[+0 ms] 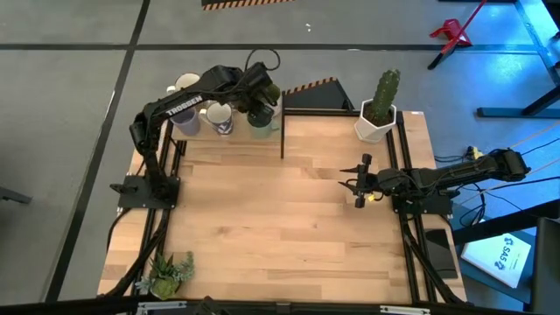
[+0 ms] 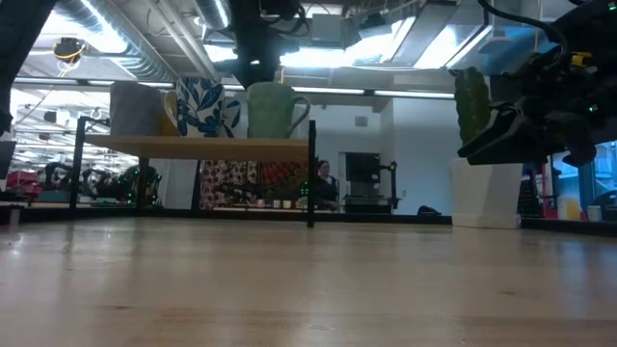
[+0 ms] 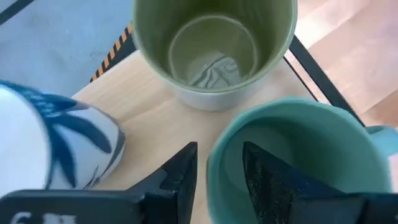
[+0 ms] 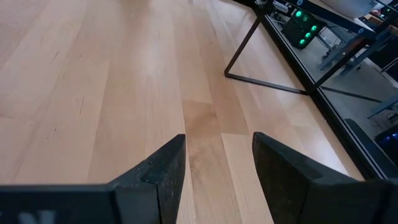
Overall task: Place coffee mugs
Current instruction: Put the light green mug on the shelf, then return to Home Position
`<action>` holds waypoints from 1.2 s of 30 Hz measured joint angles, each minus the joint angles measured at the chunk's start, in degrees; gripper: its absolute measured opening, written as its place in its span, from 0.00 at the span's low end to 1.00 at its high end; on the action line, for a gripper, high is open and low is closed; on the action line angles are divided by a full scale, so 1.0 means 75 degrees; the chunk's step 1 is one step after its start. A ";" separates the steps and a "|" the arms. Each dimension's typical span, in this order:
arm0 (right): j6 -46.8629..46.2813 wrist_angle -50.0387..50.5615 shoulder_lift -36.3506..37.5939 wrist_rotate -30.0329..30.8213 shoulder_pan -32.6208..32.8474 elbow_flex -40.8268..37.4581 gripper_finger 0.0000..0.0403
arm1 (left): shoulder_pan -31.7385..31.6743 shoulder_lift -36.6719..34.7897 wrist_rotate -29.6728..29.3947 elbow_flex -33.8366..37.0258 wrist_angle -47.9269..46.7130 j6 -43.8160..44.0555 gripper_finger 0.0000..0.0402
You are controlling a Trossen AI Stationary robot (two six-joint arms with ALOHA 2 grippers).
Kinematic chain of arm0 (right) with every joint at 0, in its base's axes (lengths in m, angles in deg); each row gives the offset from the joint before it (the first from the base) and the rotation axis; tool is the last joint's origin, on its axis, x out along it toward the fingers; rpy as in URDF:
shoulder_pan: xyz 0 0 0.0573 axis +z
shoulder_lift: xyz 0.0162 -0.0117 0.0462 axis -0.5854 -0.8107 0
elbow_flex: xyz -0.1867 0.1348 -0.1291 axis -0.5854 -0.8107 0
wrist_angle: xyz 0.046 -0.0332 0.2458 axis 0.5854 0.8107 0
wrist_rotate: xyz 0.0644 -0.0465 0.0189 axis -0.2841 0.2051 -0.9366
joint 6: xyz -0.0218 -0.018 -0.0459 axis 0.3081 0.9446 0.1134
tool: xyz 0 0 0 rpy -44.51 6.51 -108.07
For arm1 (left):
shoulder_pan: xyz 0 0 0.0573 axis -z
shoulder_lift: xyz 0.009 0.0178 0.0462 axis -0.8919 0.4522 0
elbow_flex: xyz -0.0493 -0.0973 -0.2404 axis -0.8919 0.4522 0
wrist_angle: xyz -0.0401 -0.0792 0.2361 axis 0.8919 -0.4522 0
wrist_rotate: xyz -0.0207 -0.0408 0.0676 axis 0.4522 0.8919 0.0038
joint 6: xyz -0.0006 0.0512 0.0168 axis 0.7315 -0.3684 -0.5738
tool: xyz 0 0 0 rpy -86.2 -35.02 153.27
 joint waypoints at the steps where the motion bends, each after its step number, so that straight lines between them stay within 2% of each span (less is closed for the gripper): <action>1: 0.0000 0.0000 0.0000 -0.0001 0.0000 0.0000 0.44 | 0.0000 -0.0061 -0.0005 0.0000 0.0003 0.0027 0.31; 8: 0.0002 -0.0309 0.0003 -0.0015 0.0003 0.0000 0.44 | 0.0003 -0.0674 0.0237 0.0000 0.0222 0.0225 0.31; 12: 0.0043 -0.1526 0.0045 -0.0239 0.0002 0.0000 0.44 | 0.0038 -0.1309 0.0827 0.0000 0.0332 0.0494 0.30; 15: 0.0263 -0.2790 0.0112 -0.0058 0.0003 0.0019 0.44 | 0.0108 -0.1857 0.1360 -0.0003 0.0525 0.0369 0.30; 18: 0.0646 -0.3525 0.0365 0.0134 0.0002 0.0319 0.44 | 0.0181 -0.2505 0.1579 -0.0003 0.0655 0.0266 0.30; 20: 0.1154 -0.3536 0.0675 0.0115 0.0003 0.0727 0.44 | 0.0180 -0.2952 0.1513 -0.0003 0.0632 0.0217 0.30; 22: 0.1734 -0.3209 0.1003 0.0064 0.0003 0.1248 0.44 | 0.0178 -0.3388 0.1285 -0.0003 0.0553 -0.0119 0.30; 24: 0.2261 -0.2343 0.1393 -0.0011 0.0003 0.1934 0.44 | 0.0172 -0.3786 0.1020 -0.0003 0.0540 -0.0536 0.30; 28: 0.2591 0.0768 0.2183 0.0099 0.0003 0.3672 0.44 | 0.0172 -0.4636 0.0961 -0.0003 0.0373 -0.1389 0.30; 31: 0.2493 0.2358 0.2762 0.0190 0.0000 0.4664 0.44 | 0.0174 -0.5197 0.0784 0.0044 0.0415 -0.1548 0.30; 33: 0.2494 0.2918 0.3340 0.0190 0.0000 0.5006 0.44 | 0.0172 -0.5662 0.0583 0.0332 0.0442 -0.1550 0.30; 36: 0.2477 0.3438 0.4550 0.0192 0.0003 0.4987 0.44 | 0.0169 -0.6619 0.0539 0.1283 0.0816 -0.1529 0.30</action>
